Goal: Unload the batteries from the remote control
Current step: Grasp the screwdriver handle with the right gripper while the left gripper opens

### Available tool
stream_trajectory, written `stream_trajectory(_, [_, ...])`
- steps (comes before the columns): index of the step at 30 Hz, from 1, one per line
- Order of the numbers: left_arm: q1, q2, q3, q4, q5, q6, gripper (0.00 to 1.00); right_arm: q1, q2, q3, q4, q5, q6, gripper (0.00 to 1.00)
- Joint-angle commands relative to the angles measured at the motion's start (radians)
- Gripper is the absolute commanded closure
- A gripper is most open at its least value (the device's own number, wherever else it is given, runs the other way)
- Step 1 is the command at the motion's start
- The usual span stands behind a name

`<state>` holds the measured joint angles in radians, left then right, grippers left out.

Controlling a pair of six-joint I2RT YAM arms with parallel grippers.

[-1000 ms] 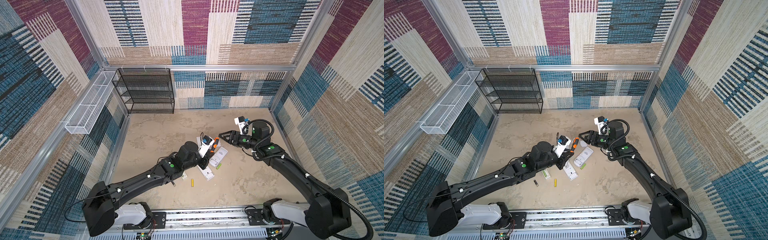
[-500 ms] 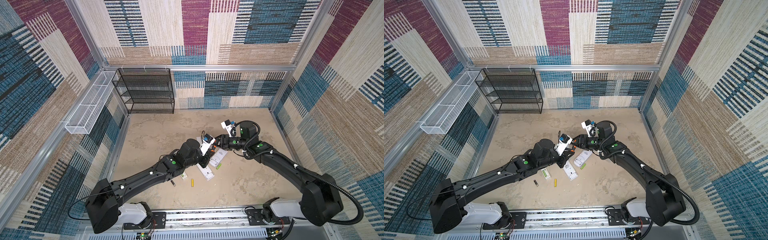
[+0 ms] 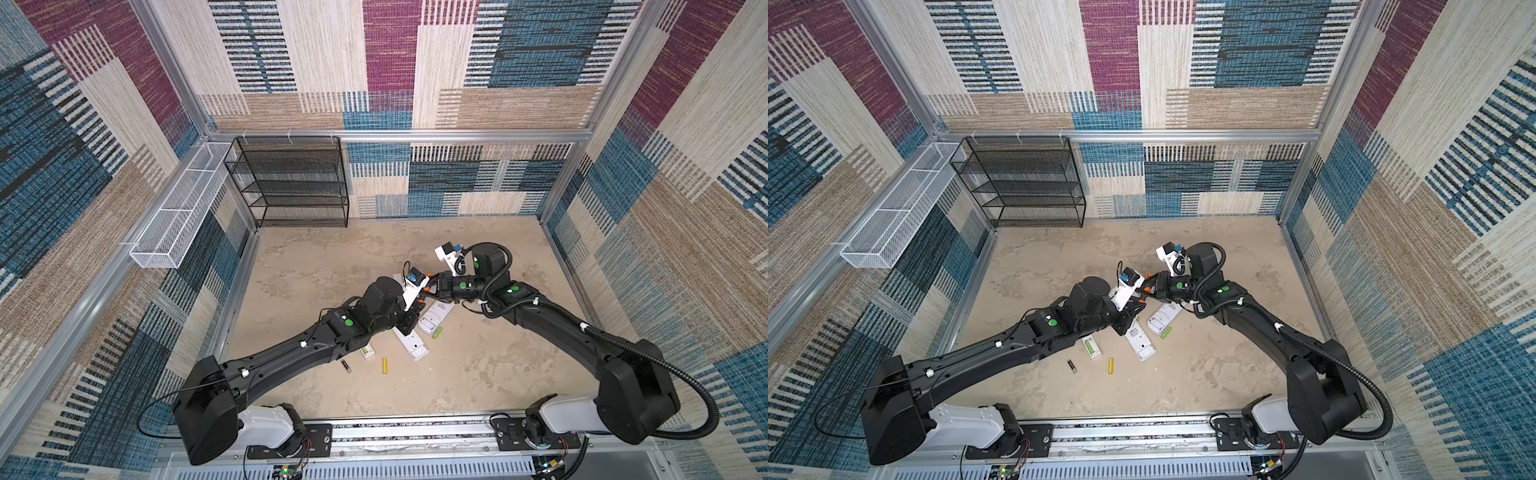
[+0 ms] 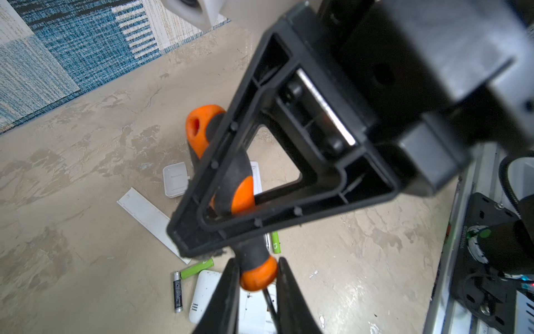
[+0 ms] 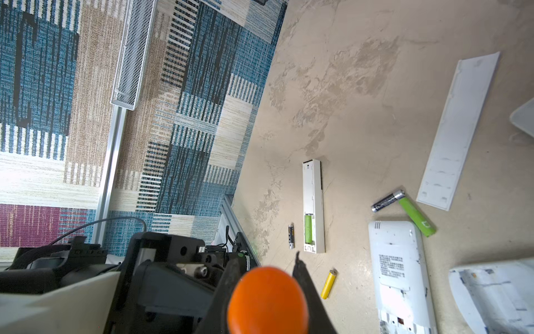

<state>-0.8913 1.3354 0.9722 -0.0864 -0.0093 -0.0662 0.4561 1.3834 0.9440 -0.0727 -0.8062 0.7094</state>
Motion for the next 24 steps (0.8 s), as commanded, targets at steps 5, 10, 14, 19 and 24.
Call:
stream_trajectory(5, [0.046,-0.141,-0.115,0.103,0.16,-0.166,0.39,0.001,0.005,0.033,0.084,-0.003,-0.082,1.0])
stream_trajectory(10, [0.089,-0.226,-0.198,0.188,0.34,-0.241,0.35,0.002,0.03,0.087,0.118,-0.075,-0.152,1.0])
stream_trajectory(14, [0.163,-0.254,-0.248,0.249,0.454,-0.351,0.38,0.001,0.035,0.11,0.172,-0.154,-0.17,1.0])
stream_trajectory(19, [0.243,-0.23,-0.298,0.412,0.642,-0.512,0.46,0.001,0.043,0.127,0.202,-0.23,-0.184,1.0])
stream_trajectory(24, [0.261,-0.174,-0.298,0.526,0.747,-0.59,0.55,0.001,0.039,0.126,0.22,-0.261,-0.183,1.0])
